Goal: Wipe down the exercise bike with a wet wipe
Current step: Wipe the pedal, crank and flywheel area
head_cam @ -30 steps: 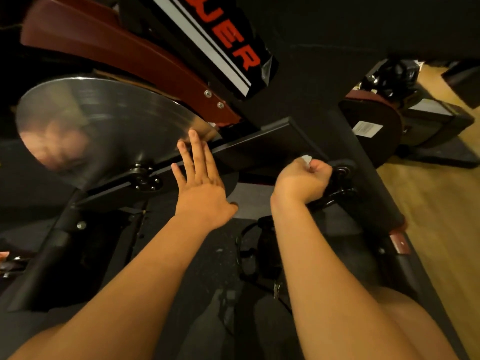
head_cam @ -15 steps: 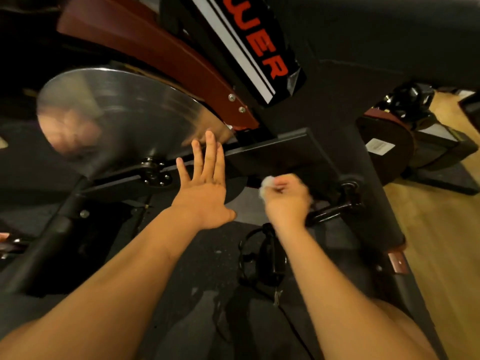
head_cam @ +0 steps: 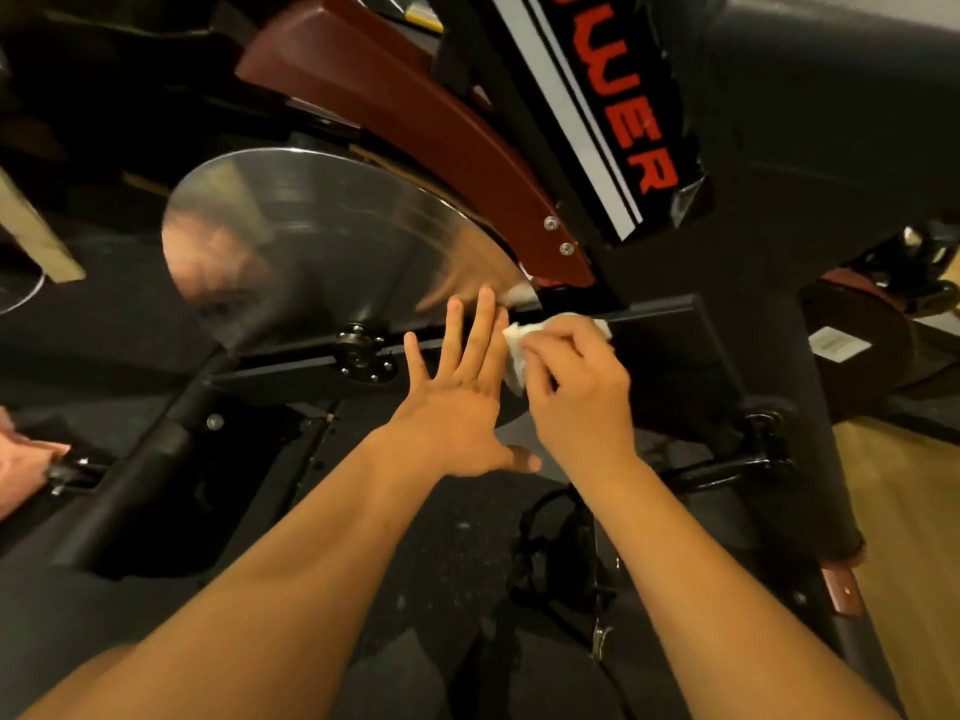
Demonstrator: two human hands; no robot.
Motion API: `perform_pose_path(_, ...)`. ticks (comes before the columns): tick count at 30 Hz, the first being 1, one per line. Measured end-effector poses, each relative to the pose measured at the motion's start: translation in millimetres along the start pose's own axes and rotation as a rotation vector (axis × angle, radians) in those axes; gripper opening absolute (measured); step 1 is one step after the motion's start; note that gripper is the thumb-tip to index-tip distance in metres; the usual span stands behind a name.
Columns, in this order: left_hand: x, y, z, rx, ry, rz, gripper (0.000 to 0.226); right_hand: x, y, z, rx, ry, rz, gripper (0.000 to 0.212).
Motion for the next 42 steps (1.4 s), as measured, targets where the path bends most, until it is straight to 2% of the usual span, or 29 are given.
perform_pose_path(2,-2,-1,-1,-0.006,0.017,0.014,0.145,-1,-9,-3,0.116,-0.003,0.043,0.018)
perform_pose_path(3,-2,-2,-2,0.000,0.017,0.018,0.145,-7,-14,5,0.110,0.040,0.049,0.018)
perform_pose_path(6,-1,-4,-4,0.001,0.023,0.028,0.144,-36,-30,47,-0.072,0.171,-0.044,0.011)
perform_pose_path(8,-3,-5,-5,0.001,0.047,0.032,0.143,-39,-29,56,-0.114,0.269,0.001,0.012)
perform_pose_path(10,-4,-6,-5,-0.008,0.068,0.028,0.142,-31,-22,38,-0.041,0.350,0.115,0.016)
perform_pose_path(14,-2,-4,-3,-0.020,0.091,0.018,0.143,-8,-11,-13,0.228,0.360,0.339,0.026)
perform_pose_path(18,1,-2,0,-0.012,0.112,-0.005,0.142,-16,-24,-3,0.260,0.217,0.463,0.019)
perform_pose_path(21,0,1,4,0.006,0.120,-0.018,0.137,-37,-35,37,0.159,0.240,0.451,0.012)
perform_pose_path(25,2,3,9,0.024,0.077,-0.019,0.131,-48,-29,60,0.122,0.203,0.405,0.014)
perform_pose_path(27,3,4,11,0.025,0.059,-0.015,0.129,-40,-29,44,0.176,0.186,0.383,0.014)
perform_pose_path(31,4,3,9,0.015,0.035,-0.006,0.132,-13,-17,-8,0.396,0.338,0.279,0.038)
perform_pose_path(36,-2,0,3,-0.001,0.042,0.033,0.136,-1,-19,-26,0.491,0.513,0.127,0.034)
perform_pose_path(39,-4,-1,2,0.002,0.047,0.050,0.138,-3,-26,-22,0.554,0.539,0.156,0.036)
perform_pose_path(42,-4,-1,2,0.010,0.045,0.052,0.136,-5,-27,-12,0.642,0.584,0.276,0.046)
Point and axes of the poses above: each hand's wrist, its own y-axis away from the middle knuckle, its own z-axis out of the back of the hand, x = y × z, the point moved 6 cm from there along -y, towards the middle knuckle, and after that the axes turned 12 degrees about -x, right-handed, at the moved point
